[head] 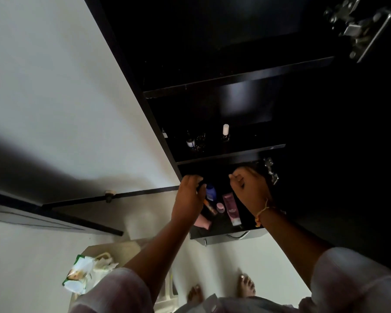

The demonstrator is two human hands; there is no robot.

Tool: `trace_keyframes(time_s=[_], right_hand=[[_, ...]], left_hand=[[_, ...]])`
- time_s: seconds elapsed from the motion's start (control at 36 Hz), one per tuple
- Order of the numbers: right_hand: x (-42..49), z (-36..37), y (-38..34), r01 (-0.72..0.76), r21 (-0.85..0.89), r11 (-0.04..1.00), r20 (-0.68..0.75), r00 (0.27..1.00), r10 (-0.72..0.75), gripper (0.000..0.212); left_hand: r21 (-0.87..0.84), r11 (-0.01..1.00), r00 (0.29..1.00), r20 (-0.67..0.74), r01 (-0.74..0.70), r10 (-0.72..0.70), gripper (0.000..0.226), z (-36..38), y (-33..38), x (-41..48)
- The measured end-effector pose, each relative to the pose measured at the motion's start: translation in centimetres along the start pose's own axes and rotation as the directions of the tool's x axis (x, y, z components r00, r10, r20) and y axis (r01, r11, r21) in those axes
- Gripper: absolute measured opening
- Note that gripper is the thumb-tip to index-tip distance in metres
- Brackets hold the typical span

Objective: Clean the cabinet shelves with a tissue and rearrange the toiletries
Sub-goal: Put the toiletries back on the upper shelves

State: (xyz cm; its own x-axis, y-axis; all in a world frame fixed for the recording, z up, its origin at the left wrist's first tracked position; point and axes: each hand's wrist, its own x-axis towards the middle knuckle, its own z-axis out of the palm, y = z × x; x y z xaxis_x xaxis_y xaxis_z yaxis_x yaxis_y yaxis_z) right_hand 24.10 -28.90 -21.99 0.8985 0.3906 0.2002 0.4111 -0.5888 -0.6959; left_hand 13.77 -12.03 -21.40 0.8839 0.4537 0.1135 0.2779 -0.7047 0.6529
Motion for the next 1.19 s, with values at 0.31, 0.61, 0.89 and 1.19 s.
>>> trace_keyframes(time_s=[0.31, 0.61, 0.89, 1.19], right_hand=[[-6.4, 4.8, 3.8, -0.164, -0.214, 0.963, 0.341, 0.912, 0.231, 0.015], [-7.1, 8.1, 4.3, -0.237, -0.186, 0.953, 0.45, 0.842, 0.297, 0.044], [-5.7, 10.6, 4.9, -0.185, -0.259, 0.948, 0.414, 0.866, 0.282, 0.043], [-5.1, 12.0, 6.5, -0.072, -0.254, 0.965, 0.434, 0.883, 0.18, 0.021]], left_hand=[[0.183, 0.978, 0.931, 0.33, 0.097, -0.154, 0.027, 2.6, -6.2, -6.6], [0.393, 0.893, 0.843, 0.537, -0.218, -0.031, 0.043, 6.0, -8.5, -6.8], [0.473, 0.842, 0.834, 0.549, -0.259, -0.052, 0.039, 8.5, -8.9, -5.5], [0.494, 0.801, 0.831, 0.556, -0.339, 0.009, 0.03, 9.5, -8.9, -5.0]])
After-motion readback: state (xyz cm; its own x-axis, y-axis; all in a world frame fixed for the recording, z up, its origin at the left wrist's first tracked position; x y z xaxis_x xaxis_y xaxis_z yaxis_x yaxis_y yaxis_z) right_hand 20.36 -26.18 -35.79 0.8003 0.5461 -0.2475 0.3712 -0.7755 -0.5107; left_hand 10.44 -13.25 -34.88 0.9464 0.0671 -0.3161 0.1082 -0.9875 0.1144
